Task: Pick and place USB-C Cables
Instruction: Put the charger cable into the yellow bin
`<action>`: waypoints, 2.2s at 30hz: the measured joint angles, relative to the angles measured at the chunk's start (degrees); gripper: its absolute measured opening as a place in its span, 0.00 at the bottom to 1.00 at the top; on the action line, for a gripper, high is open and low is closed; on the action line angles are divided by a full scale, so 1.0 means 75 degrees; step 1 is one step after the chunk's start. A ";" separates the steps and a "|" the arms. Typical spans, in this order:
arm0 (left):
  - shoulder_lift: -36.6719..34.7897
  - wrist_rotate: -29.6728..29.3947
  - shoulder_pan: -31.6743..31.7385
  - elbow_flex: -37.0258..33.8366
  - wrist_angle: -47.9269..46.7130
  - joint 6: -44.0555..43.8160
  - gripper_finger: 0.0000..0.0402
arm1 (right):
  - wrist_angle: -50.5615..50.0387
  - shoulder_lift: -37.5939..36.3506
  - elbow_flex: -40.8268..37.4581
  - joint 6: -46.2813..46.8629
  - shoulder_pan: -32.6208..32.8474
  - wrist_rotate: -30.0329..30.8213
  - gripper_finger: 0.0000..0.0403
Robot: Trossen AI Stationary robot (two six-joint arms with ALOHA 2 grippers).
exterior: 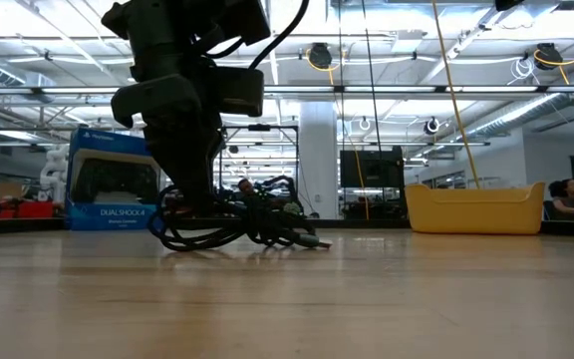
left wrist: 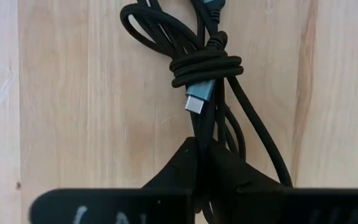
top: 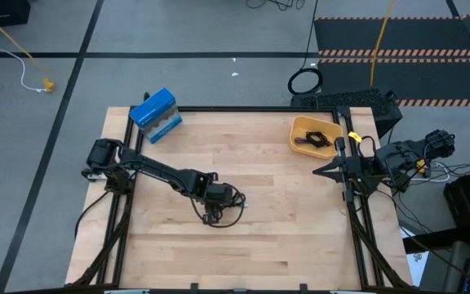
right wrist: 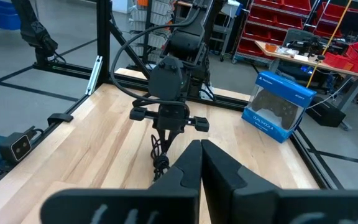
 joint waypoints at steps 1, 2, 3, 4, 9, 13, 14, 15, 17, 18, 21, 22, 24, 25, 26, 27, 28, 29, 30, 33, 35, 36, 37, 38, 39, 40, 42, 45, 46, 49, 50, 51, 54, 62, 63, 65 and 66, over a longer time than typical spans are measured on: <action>0.0000 0.0000 0.0000 0.0000 0.0001 0.0034 0.03 | -0.0001 0.0000 0.0003 0.0000 0.0002 0.0000 0.00; 0.0000 0.0000 0.0000 0.0000 0.0001 0.0040 0.03 | -0.0001 -0.0002 0.0002 0.0000 0.0002 0.0000 0.00; 0.0000 0.0000 0.0001 0.0000 0.0001 0.0040 0.03 | -0.0001 -0.0001 0.0003 0.0000 0.0003 0.0000 0.00; 0.0000 0.0000 0.0005 0.0000 0.0005 0.0049 0.04 | 0.0001 0.0000 0.0000 0.0000 0.0001 0.0000 0.00; -0.0059 0.0000 0.0023 0.0048 -0.0050 0.0236 0.04 | -0.0001 -0.0002 0.0000 0.0000 0.0001 0.0000 0.00; -0.0239 -0.0018 0.0038 0.0377 -0.0203 0.0418 0.02 | -0.0002 0.0000 0.0000 0.0000 0.0003 0.0000 0.00; -0.0309 -0.0032 0.0047 0.0484 -0.0264 0.0475 0.03 | -0.0002 -0.0004 0.0000 0.0001 0.0002 0.0001 0.00; -0.0391 -0.0063 0.0047 0.0580 -0.0253 0.0576 0.03 | -0.0002 -0.0003 0.0000 0.0000 0.0000 0.0003 0.00; -0.0610 -0.0198 0.0047 0.0707 -0.0412 0.0723 0.05 | 0.0004 0.0003 -0.0003 0.0012 0.0000 0.0003 0.00; -0.0720 -0.0330 0.0047 0.0783 -0.0558 0.0782 0.05 | 0.0017 0.0007 -0.0003 0.0039 0.0002 0.0013 0.00; -0.1183 -0.0732 0.0047 0.1006 -0.0899 0.0953 0.04 | 0.0066 0.0047 -0.0003 0.0135 0.0000 0.0034 0.00; -0.1316 -0.0867 0.0047 0.1086 -0.1139 0.0991 0.03 | 0.0098 0.0072 -0.0003 0.0180 0.0001 0.0039 0.00; -0.1642 -0.1150 0.0052 0.1241 -0.1404 0.1059 0.02 | 0.0123 0.0106 -0.0004 0.0224 0.0001 0.0034 0.00; -0.1799 -0.1282 0.0041 0.1302 -0.1631 0.1081 0.02 | 0.0145 0.0156 -0.0006 0.0224 0.0003 0.0033 0.00; -0.1946 -0.1394 0.0047 0.1374 -0.1851 0.1117 0.03 | 0.0183 0.0178 -0.0006 0.0224 0.0000 0.0041 0.00; -0.2132 -0.1494 0.0044 0.1456 -0.1951 0.1144 0.04 | 0.0196 0.0184 -0.0006 0.0224 0.0000 0.0041 0.00; -0.2334 -0.1588 0.0044 0.1501 -0.2012 0.1164 0.05 | 0.0175 0.0209 -0.0006 0.0224 0.0000 0.0038 0.00; -0.2506 -0.1654 0.0044 0.1536 -0.2152 0.1170 0.05 | 0.0189 0.0248 -0.0006 0.0225 0.0000 0.0043 0.00; -0.2663 -0.1687 0.0044 0.1561 -0.2283 0.1169 0.05 | 0.0226 0.0267 -0.0006 0.0224 0.0000 0.0054 0.00; -0.3181 -0.1696 0.0044 0.1577 -0.2336 0.1201 0.04 | 0.0254 0.0324 -0.0006 0.0221 -0.0003 0.0047 0.00; -0.3477 -0.1696 0.0043 0.1577 -0.2383 0.1210 0.02 | 0.0285 0.0336 -0.0006 0.0220 -0.0003 0.0051 0.00; -0.3644 -0.1696 0.0024 0.1577 -0.2385 0.1208 0.02 | 0.0282 0.0343 -0.0006 0.0219 -0.0003 0.0048 0.00; -0.3784 -0.1699 -0.0006 0.1577 -0.2450 0.1188 0.02 | 0.0287 0.0356 -0.0006 0.0222 -0.0003 0.0048 0.00; -0.3906 -0.1699 -0.0036 0.1577 -0.2474 0.1185 0.03 | 0.0289 0.0361 -0.0003 0.0224 -0.0003 0.0052 0.00; -0.4055 -0.1699 -0.0080 0.1577 -0.2449 0.1185 0.03 | 0.0287 0.0372 -0.0003 0.0222 -0.0003 0.0052 0.00; -0.4221 -0.1699 -0.0142 0.1577 -0.2477 0.1182 0.04 | 0.0287 0.0378 -0.0003 0.0225 -0.0003 0.0048 0.00; -0.4562 -0.1697 -0.0313 0.1577 -0.2710 0.1117 0.05 | 0.0289 0.0396 -0.0003 0.0257 -0.0003 0.0047 0.00; -0.5196 -0.1699 -0.0639 0.1577 -0.2832 0.0908 0.03 | 0.0287 0.0402 -0.0003 0.0283 -0.0003 0.0044 0.00; -0.5398 -0.1724 -0.0762 0.1577 -0.2863 0.0835 0.02 | 0.0287 0.0397 -0.0003 0.0283 -0.0003 0.0047 0.00; -0.5989 -0.2187 -0.1229 0.1569 -0.2822 0.0654 0.03 | 0.0287 0.0402 -0.0003 0.0286 -0.0003 0.0044 0.00; -0.6168 -0.2401 -0.1391 0.1538 -0.2802 0.0605 0.04 | 0.0287 0.0402 -0.0003 0.0286 -0.0003 0.0044 0.00; -0.6336 -0.2610 -0.1541 0.1499 -0.2799 0.0580 0.04 | 0.0290 0.0402 -0.0003 0.0302 -0.0003 0.0044 0.00; -0.6744 -0.3113 -0.1921 0.1259 -0.2794 0.0486 0.05 | 0.0324 0.0402 -0.0003 0.0443 -0.0003 0.0044 0.00; -0.7238 -0.3966 -0.2419 -0.0107 -0.1455 0.0682 0.04 | 0.0438 0.0472 -0.0003 0.0431 -0.0003 0.0216 0.00; -0.7244 -0.4006 -0.2419 -0.0313 -0.1122 0.0839 0.05 | 0.0469 0.0496 -0.0003 0.0429 -0.0003 0.0224 0.00; -0.7259 -0.4034 -0.2419 -0.0770 -0.0387 0.1191 0.06 | 0.0614 0.0555 -0.0003 0.0380 -0.0006 0.0237 0.00; -0.7272 -0.4039 -0.2416 -0.1001 0.0054 0.1414 0.06 | 0.0717 0.0598 -0.0003 0.0317 -0.0006 0.0237 0.00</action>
